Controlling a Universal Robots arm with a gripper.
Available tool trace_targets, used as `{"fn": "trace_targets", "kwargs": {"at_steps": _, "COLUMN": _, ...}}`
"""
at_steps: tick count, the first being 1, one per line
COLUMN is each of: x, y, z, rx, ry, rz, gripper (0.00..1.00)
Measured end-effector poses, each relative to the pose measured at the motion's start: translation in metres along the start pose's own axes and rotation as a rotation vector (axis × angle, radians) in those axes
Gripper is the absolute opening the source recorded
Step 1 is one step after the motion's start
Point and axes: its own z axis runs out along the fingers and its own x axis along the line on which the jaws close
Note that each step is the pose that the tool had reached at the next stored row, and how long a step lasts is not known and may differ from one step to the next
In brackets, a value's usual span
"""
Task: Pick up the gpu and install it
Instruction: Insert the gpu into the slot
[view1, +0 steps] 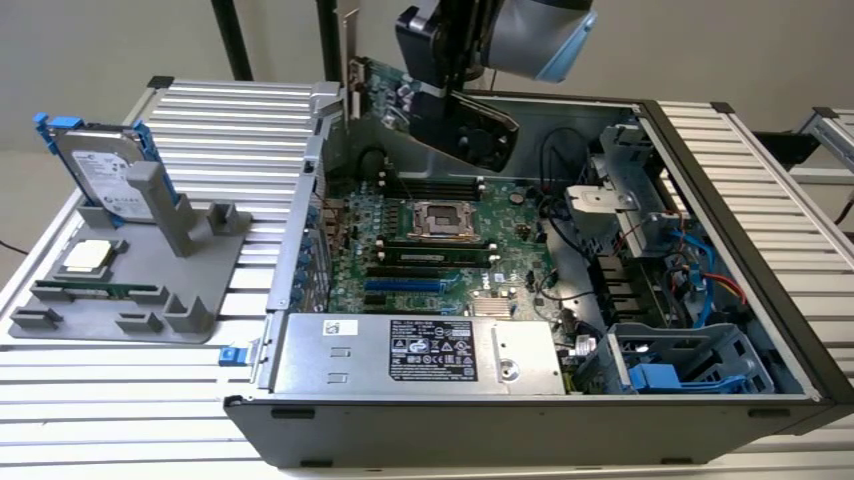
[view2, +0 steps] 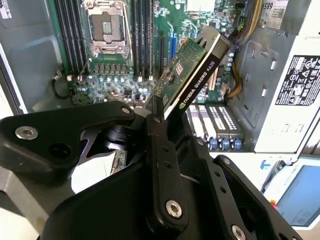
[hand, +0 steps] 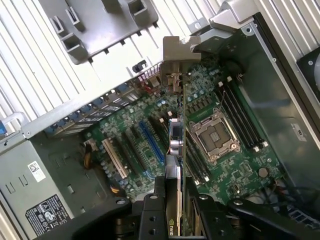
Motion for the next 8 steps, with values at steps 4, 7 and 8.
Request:
{"fn": "trace_targets", "kwargs": {"at_steps": 4, "x": 0.0, "y": 0.0, "z": 0.0, "rx": -0.0001, "ry": 0.0014, "rz": -0.028, "gripper": 0.0}}
{"fn": "trace_targets", "kwargs": {"at_steps": 7, "x": 0.0, "y": 0.0, "z": 0.0, "rx": -0.0002, "ry": 0.0023, "rz": -0.049, "gripper": 0.0}}
{"fn": "trace_targets", "kwargs": {"at_steps": 8, "x": 0.0, "y": 0.0, "z": 0.0, "rx": -0.0002, "ry": 0.0027, "rz": -0.056, "gripper": 0.0}}
